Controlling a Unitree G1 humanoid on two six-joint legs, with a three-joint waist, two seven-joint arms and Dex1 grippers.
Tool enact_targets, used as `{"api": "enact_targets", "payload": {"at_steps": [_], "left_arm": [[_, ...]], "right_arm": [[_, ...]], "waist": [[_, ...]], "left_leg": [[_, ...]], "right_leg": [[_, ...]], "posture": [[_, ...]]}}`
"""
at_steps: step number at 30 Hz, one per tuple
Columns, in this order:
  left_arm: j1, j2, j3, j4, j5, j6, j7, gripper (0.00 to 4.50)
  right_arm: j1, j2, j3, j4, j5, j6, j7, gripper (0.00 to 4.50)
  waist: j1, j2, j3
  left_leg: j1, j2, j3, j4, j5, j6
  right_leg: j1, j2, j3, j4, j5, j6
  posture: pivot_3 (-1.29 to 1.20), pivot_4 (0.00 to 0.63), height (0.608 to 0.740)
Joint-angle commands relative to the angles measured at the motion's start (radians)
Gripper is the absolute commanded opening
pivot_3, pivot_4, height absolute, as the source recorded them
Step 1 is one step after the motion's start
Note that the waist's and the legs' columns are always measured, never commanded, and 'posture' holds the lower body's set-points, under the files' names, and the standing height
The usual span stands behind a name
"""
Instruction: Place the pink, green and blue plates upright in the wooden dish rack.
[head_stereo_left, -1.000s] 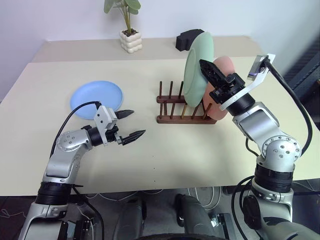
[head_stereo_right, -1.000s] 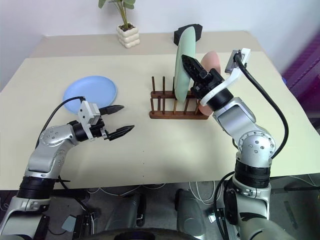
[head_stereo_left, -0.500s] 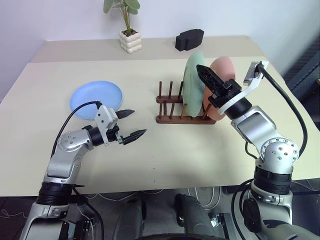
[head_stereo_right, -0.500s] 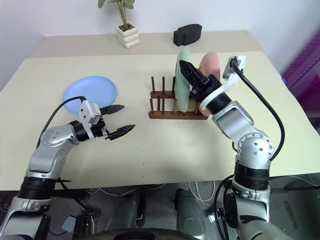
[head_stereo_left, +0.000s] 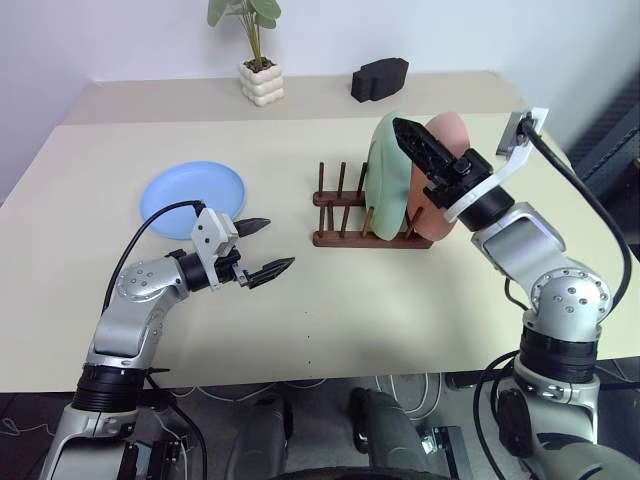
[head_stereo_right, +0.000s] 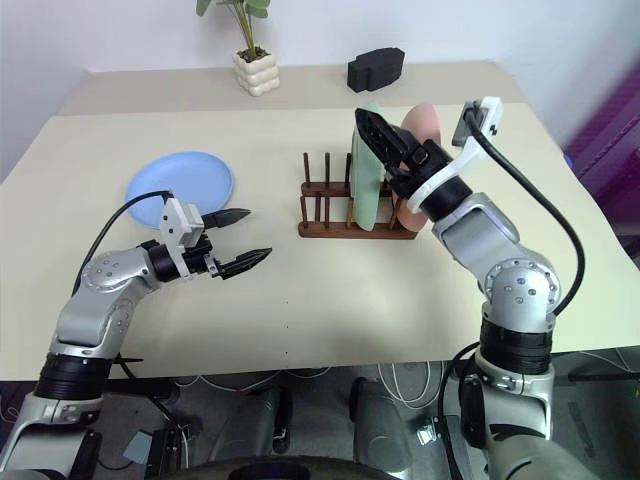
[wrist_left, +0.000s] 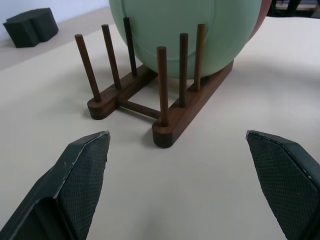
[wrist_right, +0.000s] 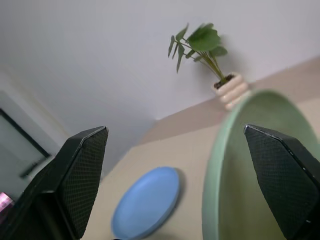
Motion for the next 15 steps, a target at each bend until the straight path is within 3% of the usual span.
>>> {"api": "enact_targets", "payload": {"at_steps": [1, 7, 12, 15], "left_arm": [[-0.008, -0.002, 0.005, -0.040, -0.015, 0.001, 0.003, 4.50], [-0.023, -0.008, 0.024, -0.028, -0.028, 0.019, 0.026, 4.50], [-0.151, -0.021, 0.138, 0.144, 0.020, 0.081, 0.262, 4.50], [-0.226, -0.005, 0.175, 0.270, 0.092, 0.099, 0.412, 4.50]], "right_arm": [[-0.032, -0.025, -0.010, -0.044, -0.015, 0.003, 0.019, 4.43], [-0.085, -0.142, 0.026, -0.082, -0.175, -0.013, 0.128, 4.43], [-0.120, -0.364, 0.237, -0.174, -0.546, -0.129, 0.390, 4.43], [-0.126, -0.395, 0.336, -0.180, -0.684, -0.195, 0.483, 4.43]], "waist": [[0.000, 0.000, 0.000], [0.001, 0.000, 0.000], [0.002, -0.001, 0.000], [-0.005, -0.002, 0.000]], "left_leg": [[0.000, 0.000, 0.000, 0.000, 0.000, 0.000], [-0.001, 0.000, 0.000, 0.000, 0.000, 0.000], [-0.002, -0.001, -0.001, 0.001, 0.000, 0.000], [-0.002, -0.001, -0.001, 0.000, 0.000, 0.000]], "right_leg": [[0.000, 0.000, 0.000, 0.000, 0.000, 0.000], [-0.001, 0.000, 0.000, 0.000, 0.000, 0.000], [-0.002, 0.001, -0.001, -0.001, 0.000, 0.001], [-0.002, 0.002, -0.002, -0.001, -0.001, 0.002]], "posture": [[0.00, 0.150, 0.740], [0.00, 0.150, 0.740], [0.00, 0.150, 0.740], [0.00, 0.150, 0.740]]}}
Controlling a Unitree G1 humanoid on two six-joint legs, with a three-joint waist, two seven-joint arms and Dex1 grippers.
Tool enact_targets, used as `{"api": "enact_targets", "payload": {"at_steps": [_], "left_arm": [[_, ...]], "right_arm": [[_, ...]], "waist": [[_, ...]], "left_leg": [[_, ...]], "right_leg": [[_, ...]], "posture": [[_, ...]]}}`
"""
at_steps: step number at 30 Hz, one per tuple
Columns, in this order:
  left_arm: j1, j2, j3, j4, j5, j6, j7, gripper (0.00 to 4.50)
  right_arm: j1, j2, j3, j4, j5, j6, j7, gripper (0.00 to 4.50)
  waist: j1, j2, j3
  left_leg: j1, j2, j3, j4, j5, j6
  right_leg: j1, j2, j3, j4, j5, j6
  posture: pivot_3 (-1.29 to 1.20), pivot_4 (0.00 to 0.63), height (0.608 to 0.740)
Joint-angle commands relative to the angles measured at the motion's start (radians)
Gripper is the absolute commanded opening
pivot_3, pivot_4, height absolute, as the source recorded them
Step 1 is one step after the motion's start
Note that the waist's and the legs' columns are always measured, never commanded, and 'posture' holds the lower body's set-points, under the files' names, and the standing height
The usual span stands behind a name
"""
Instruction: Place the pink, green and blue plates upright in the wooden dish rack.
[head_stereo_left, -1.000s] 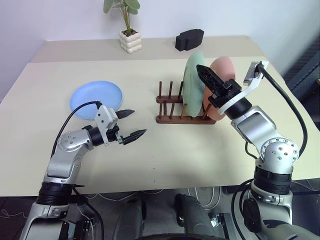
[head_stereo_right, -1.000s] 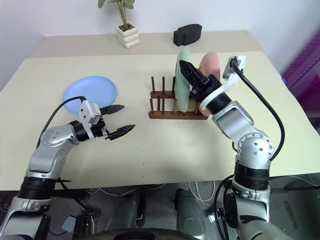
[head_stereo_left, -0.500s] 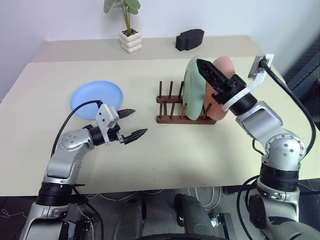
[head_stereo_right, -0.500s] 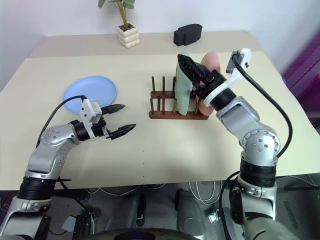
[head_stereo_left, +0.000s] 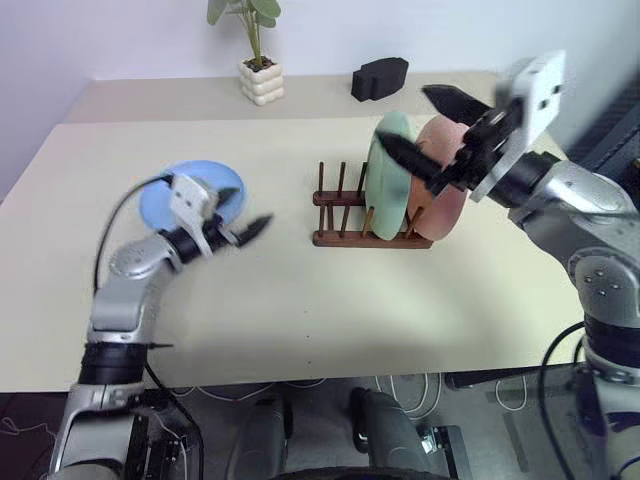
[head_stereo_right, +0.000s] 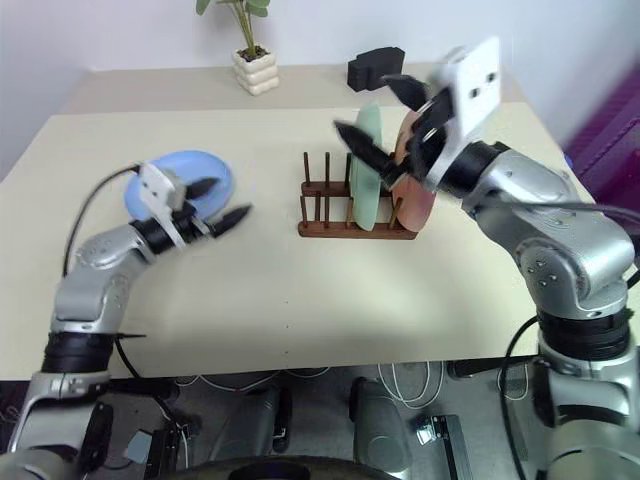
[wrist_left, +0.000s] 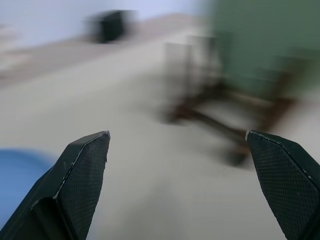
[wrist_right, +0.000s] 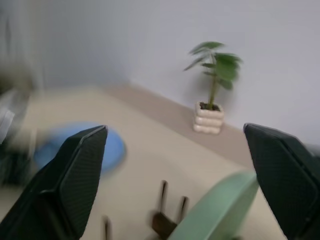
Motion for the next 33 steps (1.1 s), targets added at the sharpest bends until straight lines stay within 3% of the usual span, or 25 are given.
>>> {"api": "enact_targets", "payload": {"at_steps": [1, 6, 13, 20, 24, 30, 33], "left_arm": [[-0.070, 0.018, 0.071, 0.111, 0.068, 0.025, 0.172, 4.50], [-0.178, 0.017, 0.191, 0.261, 0.055, 0.133, 0.374, 4.50], [-0.262, 0.074, 0.183, 0.473, 0.124, 0.194, 0.462, 4.50], [-0.317, 0.094, 0.130, 0.610, 0.167, 0.207, 0.433, 4.50], [-0.337, 0.092, 0.123, 0.653, 0.174, 0.186, 0.428, 3.09], [-0.328, 0.078, 0.131, 0.628, 0.170, 0.183, 0.432, 0.04], [-0.314, 0.060, 0.149, 0.564, 0.147, 0.173, 0.430, 0.04]], "right_arm": [[-0.016, -0.005, 0.087, -0.030, -0.151, -0.085, 0.107, 4.43], [0.003, 0.036, 0.123, -0.030, -0.241, -0.127, 0.167, 4.43], [0.014, 0.099, 0.135, -0.048, -0.290, -0.131, 0.223, 4.43], [0.041, 0.125, 0.147, -0.081, -0.321, -0.116, 0.259, 4.43], [0.049, 0.129, 0.150, -0.088, -0.346, -0.110, 0.271, 4.47], [0.061, 0.130, 0.150, -0.086, -0.375, -0.103, 0.281, 4.47], [0.059, 0.131, 0.154, -0.077, -0.393, -0.108, 0.290, 4.47]], "waist": [[-0.002, 0.000, 0.000], [0.004, -0.003, 0.001], [0.008, -0.004, 0.001], [0.006, -0.004, 0.001], [0.006, -0.004, 0.001], [0.006, -0.004, 0.001], [0.006, -0.004, 0.001]], "left_leg": [[0.000, 0.000, 0.000, 0.000, 0.000, 0.000], [-0.002, 0.000, 0.000, 0.000, 0.000, 0.000], [-0.004, -0.002, -0.001, 0.001, 0.000, 0.000], [-0.004, -0.002, -0.001, 0.001, 0.000, 0.000], [-0.004, -0.002, -0.001, 0.001, 0.000, 0.000], [-0.004, -0.002, -0.001, 0.001, 0.000, 0.000], [-0.003, -0.002, -0.001, 0.001, 0.000, -0.001]], "right_leg": [[0.000, 0.000, 0.000, 0.000, 0.000, 0.001], [-0.001, 0.000, 0.000, 0.000, 0.003, 0.003], [-0.002, -0.002, -0.001, 0.000, 0.005, 0.005], [-0.002, -0.002, -0.001, 0.000, 0.005, 0.005], [-0.002, -0.002, -0.001, 0.001, 0.005, 0.005], [-0.002, -0.002, -0.001, 0.001, 0.005, 0.005], [-0.001, -0.002, -0.001, 0.001, 0.005, 0.005]], "posture": [[0.00, 0.150, 0.740], [0.00, 0.150, 0.740], [0.00, 0.150, 0.740], [0.00, 0.150, 0.740], [0.00, 0.150, 0.740], [0.00, 0.150, 0.740], [0.00, 0.150, 0.740]]}}
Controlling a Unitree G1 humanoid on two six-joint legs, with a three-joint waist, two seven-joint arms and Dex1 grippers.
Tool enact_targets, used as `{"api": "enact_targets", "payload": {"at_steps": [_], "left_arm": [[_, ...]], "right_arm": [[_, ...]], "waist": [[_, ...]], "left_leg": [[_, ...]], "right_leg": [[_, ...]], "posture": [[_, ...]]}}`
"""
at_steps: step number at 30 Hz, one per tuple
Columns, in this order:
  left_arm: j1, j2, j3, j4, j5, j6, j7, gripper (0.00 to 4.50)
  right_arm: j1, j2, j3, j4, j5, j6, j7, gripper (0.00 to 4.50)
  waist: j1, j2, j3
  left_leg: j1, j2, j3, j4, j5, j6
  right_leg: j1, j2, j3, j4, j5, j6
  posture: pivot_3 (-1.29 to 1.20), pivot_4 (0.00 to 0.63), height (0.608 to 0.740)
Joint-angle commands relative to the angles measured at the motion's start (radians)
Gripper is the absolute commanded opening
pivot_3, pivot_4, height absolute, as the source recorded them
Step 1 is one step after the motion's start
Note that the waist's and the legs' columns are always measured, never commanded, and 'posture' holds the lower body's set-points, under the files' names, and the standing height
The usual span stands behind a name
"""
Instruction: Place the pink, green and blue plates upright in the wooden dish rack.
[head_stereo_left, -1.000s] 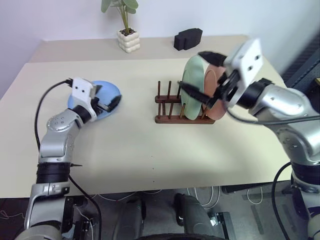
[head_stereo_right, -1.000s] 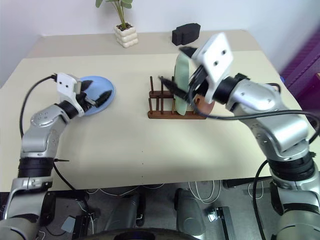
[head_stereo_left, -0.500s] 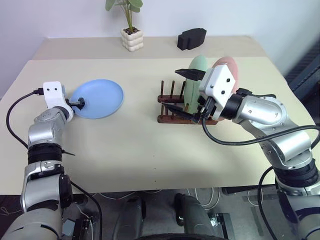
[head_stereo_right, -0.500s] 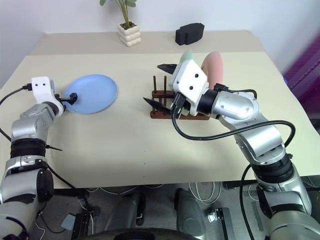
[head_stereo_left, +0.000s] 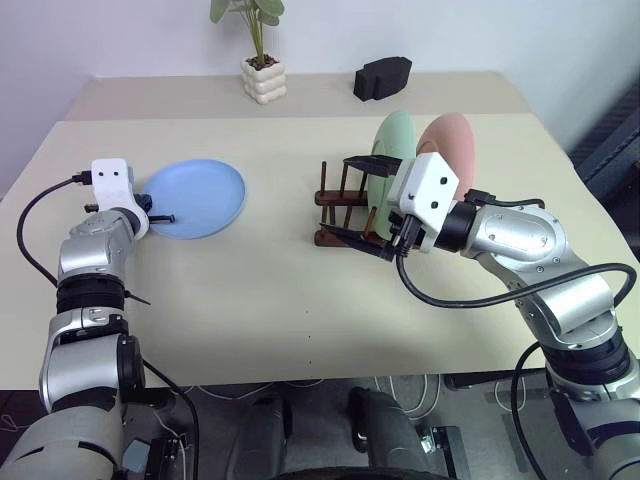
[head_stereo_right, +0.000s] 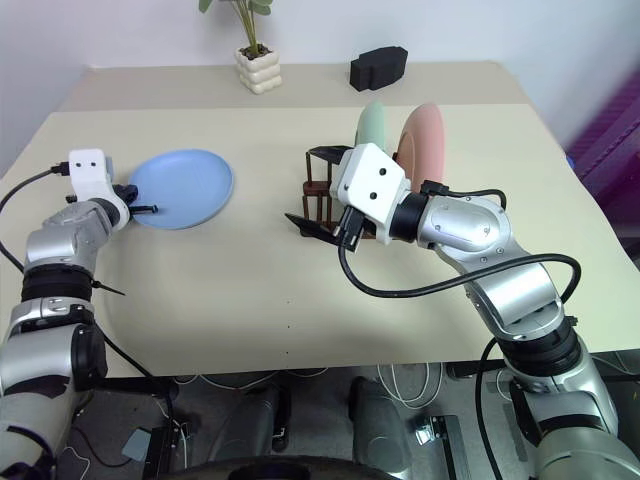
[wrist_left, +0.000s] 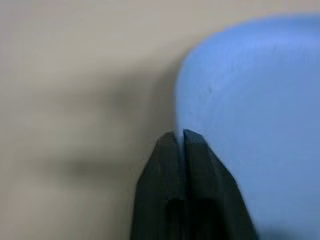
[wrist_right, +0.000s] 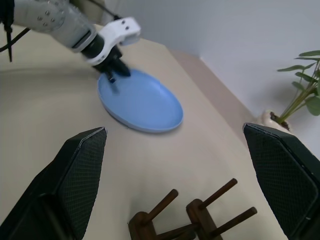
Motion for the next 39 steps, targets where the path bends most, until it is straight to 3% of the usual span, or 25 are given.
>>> {"api": "enact_targets", "payload": {"at_steps": [1, 6, 15, 30, 33, 39], "left_arm": [[0.016, -0.017, 0.022, -0.083, -0.024, -0.013, -0.002, 0.04], [0.018, -0.091, 0.076, -0.311, -0.112, -0.113, -0.023, 0.04], [-0.069, -0.190, -0.020, -0.700, -0.130, -0.111, -0.022, 0.04], [-0.115, -0.218, -0.075, -1.013, -0.276, 0.215, -0.009, 0.04], [-0.116, -0.229, -0.066, -1.035, -0.303, 0.243, -0.001, 0.00], [-0.099, -0.213, -0.062, -1.025, -0.294, 0.253, 0.004, 0.00]], "right_arm": [[-0.008, 0.008, -0.009, -0.028, -0.024, -0.008, 0.011, 4.47], [-0.030, 0.015, 0.009, -0.004, -0.090, -0.047, 0.015, 4.47], [-0.123, 0.054, 0.091, 0.130, -0.352, -0.213, -0.033, 4.47], [-0.178, 0.114, 0.158, 0.305, -0.703, -0.461, -0.118, 4.47], [-0.173, 0.128, 0.154, 0.316, -0.710, -0.489, -0.109, 3.63], [-0.161, 0.150, 0.142, 0.318, -0.708, -0.514, -0.091, 0.52]], "waist": [[0.001, 0.000, 0.000], [0.006, -0.001, 0.000], [0.000, -0.001, 0.000], [-0.002, -0.001, 0.000], [-0.003, -0.001, 0.000], [-0.004, -0.001, 0.000]], "left_leg": [[0.000, 0.000, 0.000, 0.000, 0.000, 0.000], [-0.002, 0.000, 0.000, 0.000, 0.000, 0.000], [-0.003, -0.001, -0.001, 0.002, 0.000, -0.001], [-0.003, -0.001, -0.001, 0.002, 0.001, -0.001], [-0.003, -0.001, -0.001, 0.002, 0.001, -0.001], [-0.003, -0.001, -0.001, 0.002, 0.001, -0.001]], "right_leg": [[0.000, 0.000, 0.000, 0.000, 0.000, 0.000], [0.000, -0.001, 0.000, -0.001, 0.000, 0.000], [-0.001, -0.001, 0.000, -0.001, 0.001, 0.001], [-0.002, 0.000, 0.000, 0.000, 0.001, 0.001], [-0.002, 0.000, 0.000, 0.000, 0.001, 0.001], [-0.002, 0.000, 0.000, 0.000, 0.001, 0.001]], "posture": [[0.00, 0.150, 0.740], [0.00, 0.150, 0.740], [0.00, 0.150, 0.740], [0.00, 0.150, 0.740], [0.00, 0.150, 0.740], [0.00, 0.150, 0.740]]}}
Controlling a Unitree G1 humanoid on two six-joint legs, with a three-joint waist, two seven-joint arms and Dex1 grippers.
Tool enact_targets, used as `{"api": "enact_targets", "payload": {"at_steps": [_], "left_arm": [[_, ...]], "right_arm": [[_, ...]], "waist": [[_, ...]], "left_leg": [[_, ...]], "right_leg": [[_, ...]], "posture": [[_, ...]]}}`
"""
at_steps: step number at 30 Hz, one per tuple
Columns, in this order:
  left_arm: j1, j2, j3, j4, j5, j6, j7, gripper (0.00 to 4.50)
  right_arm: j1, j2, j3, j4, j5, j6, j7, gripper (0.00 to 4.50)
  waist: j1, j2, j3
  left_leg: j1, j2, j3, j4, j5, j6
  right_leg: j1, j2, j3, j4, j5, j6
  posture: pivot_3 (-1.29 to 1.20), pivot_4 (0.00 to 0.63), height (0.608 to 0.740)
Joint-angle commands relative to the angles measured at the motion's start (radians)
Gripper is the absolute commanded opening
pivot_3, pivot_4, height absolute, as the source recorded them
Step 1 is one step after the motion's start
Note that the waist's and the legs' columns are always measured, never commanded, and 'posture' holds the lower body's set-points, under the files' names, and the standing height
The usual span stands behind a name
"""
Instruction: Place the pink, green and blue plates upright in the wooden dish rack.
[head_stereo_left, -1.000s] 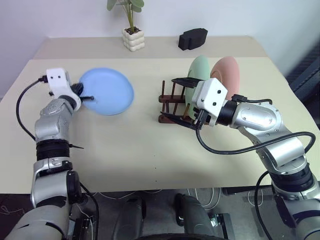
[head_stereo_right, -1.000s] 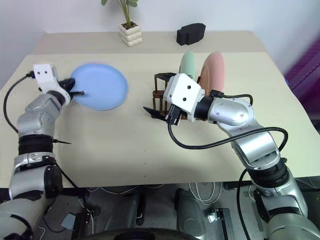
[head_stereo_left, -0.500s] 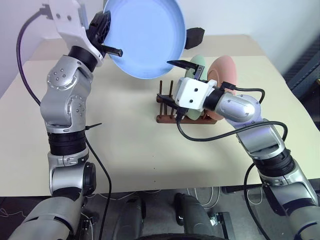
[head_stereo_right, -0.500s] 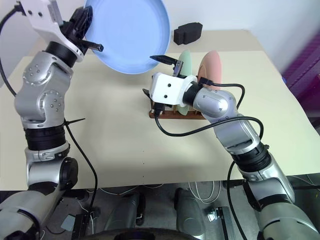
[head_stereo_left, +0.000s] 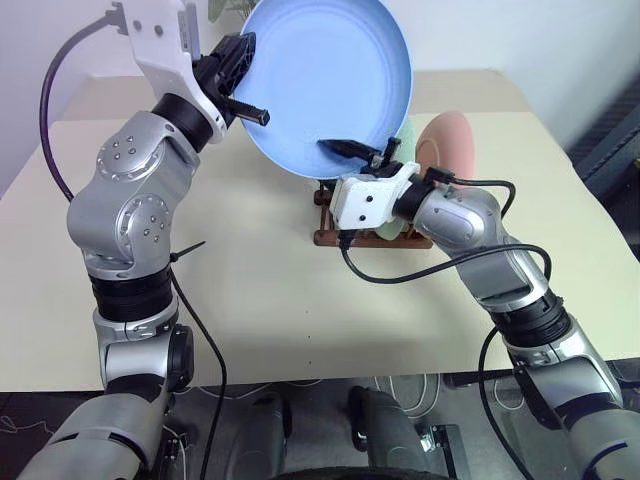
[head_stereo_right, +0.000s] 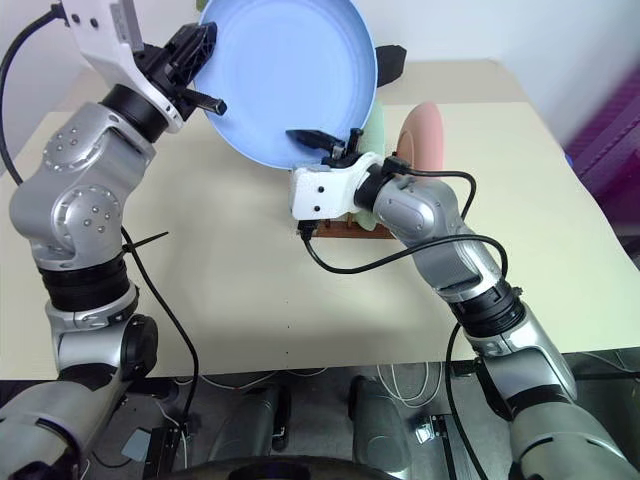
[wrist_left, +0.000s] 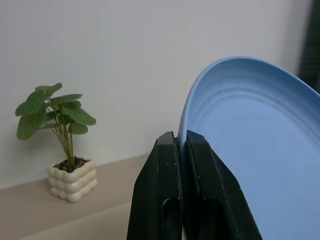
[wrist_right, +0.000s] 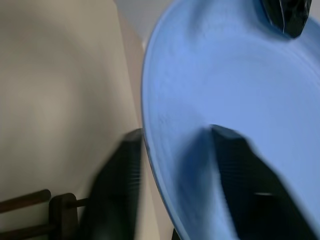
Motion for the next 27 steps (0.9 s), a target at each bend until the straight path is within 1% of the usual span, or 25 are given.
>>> {"api": "enact_targets", "payload": {"at_steps": [1, 4, 5, 8, 10, 13, 14, 18, 19, 22, 25, 26, 27], "left_arm": [[-0.013, 0.012, 0.018, -0.028, -0.006, -0.007, 0.004, 0.00], [-0.015, -0.009, 0.044, -0.025, -0.040, -0.009, 0.010, 0.00], [-0.015, -0.015, 0.054, -0.022, -0.048, -0.008, 0.014, 0.32], [-0.020, -0.038, 0.099, -0.015, -0.089, -0.022, 0.021, 1.54], [-0.036, -0.053, 0.135, -0.005, -0.114, -0.046, 0.037, 2.62], [-0.088, -0.056, 0.230, 0.061, -0.131, -0.105, 0.105, 4.18], [-0.097, -0.044, 0.254, 0.087, -0.129, -0.129, 0.115, 4.47], [-0.081, 0.033, 0.279, 0.162, -0.097, -0.192, 0.091, 4.47], [-0.054, 0.066, 0.269, 0.182, -0.075, -0.210, 0.066, 4.47], [0.061, 0.156, 0.218, 0.233, -0.008, -0.265, -0.037, 4.47], [0.172, 0.199, 0.164, 0.240, 0.022, -0.324, -0.151, 4.47], [0.217, 0.212, 0.141, 0.232, 0.035, -0.347, -0.195, 4.47], [0.277, 0.217, 0.127, 0.215, 0.025, -0.357, -0.250, 4.47]], "right_arm": [[-0.010, 0.012, -0.027, -0.014, -0.002, -0.023, 0.003, 0.03], [-0.003, 0.017, -0.032, -0.014, -0.008, -0.034, 0.009, 0.03], [-0.003, 0.019, -0.034, -0.014, -0.009, -0.036, 0.010, 0.01], [-0.003, 0.023, -0.040, -0.015, -0.016, -0.045, 0.010, 0.00], [-0.004, 0.023, -0.042, -0.015, -0.023, -0.051, 0.005, 0.00], [-0.012, 0.022, -0.046, -0.013, -0.037, -0.066, -0.006, 0.00], [-0.015, 0.024, -0.048, -0.013, -0.038, -0.072, -0.009, 0.00], [-0.029, 0.037, -0.066, -0.012, -0.025, -0.085, -0.023, 0.00], [-0.033, 0.052, -0.081, -0.017, -0.003, -0.078, -0.029, 0.00], [-0.052, 0.126, -0.149, -0.041, 0.110, -0.015, -0.037, 0.00], [-0.074, 0.192, -0.208, -0.069, 0.223, 0.072, -0.029, 0.00], [-0.081, 0.216, -0.230, -0.088, 0.278, 0.111, -0.024, 0.00], [-0.086, 0.254, -0.267, -0.125, 0.374, 0.181, -0.024, 0.00]], "waist": [[0.000, 0.000, 0.000], [0.001, 0.000, 0.000], [0.002, 0.000, 0.000], [0.003, 0.000, 0.000], [0.002, 0.000, 0.000], [0.001, 0.000, 0.000], [0.000, 0.000, 0.000], [-0.002, 0.000, 0.000], [-0.001, 0.000, 0.000], [-0.003, 0.000, 0.000], [0.001, 0.000, 0.000], [0.003, 0.000, 0.000], [0.004, 0.000, 0.000]], "left_leg": [[0.000, 0.000, 0.000, 0.000, 0.000, 0.000], [0.000, 0.000, 0.000, 0.000, 0.000, 0.000], [0.000, 0.000, 0.000, 0.000, 0.000, 0.000], [0.000, 0.000, 0.000, 0.000, 0.000, -0.001], [0.000, 0.000, 0.000, 0.000, 0.001, -0.001], [0.000, 0.000, -0.001, 0.000, 0.001, -0.001], [0.000, 0.000, 0.000, 0.000, 0.001, -0.001], [0.002, 0.000, 0.000, 0.000, 0.001, -0.001], [0.002, 0.000, 0.000, -0.001, 0.001, -0.002], [0.002, 0.000, 0.001, -0.001, 0.001, -0.002], [0.002, 0.000, 0.000, -0.001, 0.002, -0.004], [0.002, 0.000, 0.000, -0.001, 0.003, -0.005], [0.001, 0.000, 0.000, -0.001, 0.003, -0.005]], "right_leg": [[0.000, 0.000, 0.000, 0.000, 0.000, 0.000], [0.000, 0.000, 0.000, 0.000, 0.000, 0.000], [0.000, 0.000, 0.000, 0.000, 0.000, 0.000], [0.000, 0.000, 0.000, 0.000, 0.000, 0.000], [0.000, 0.000, 0.000, 0.000, 0.000, 0.000], [0.000, 0.000, 0.000, 0.000, 0.000, 0.000], [0.000, 0.000, 0.000, 0.000, 0.000, 0.000], [0.000, 0.000, 0.000, 0.001, 0.000, 0.000], [0.000, 0.000, 0.000, 0.001, 0.000, 0.000], [0.000, 0.000, 0.001, 0.002, 0.000, 0.000], [0.001, 0.000, 0.000, 0.002, 0.000, 0.000], [0.000, 0.000, 0.000, 0.002, 0.000, 0.000], [0.001, 0.000, 0.000, 0.001, 0.000, 0.000]], "posture": [[0.00, 0.150, 0.740], [0.00, 0.150, 0.740], [0.00, 0.150, 0.740], [0.00, 0.150, 0.740], [0.00, 0.150, 0.740], [0.00, 0.150, 0.740], [0.00, 0.150, 0.740], [0.00, 0.150, 0.740], [0.00, 0.150, 0.740], [0.00, 0.150, 0.740], [0.00, 0.150, 0.740], [0.00, 0.150, 0.740], [0.00, 0.150, 0.740]]}}
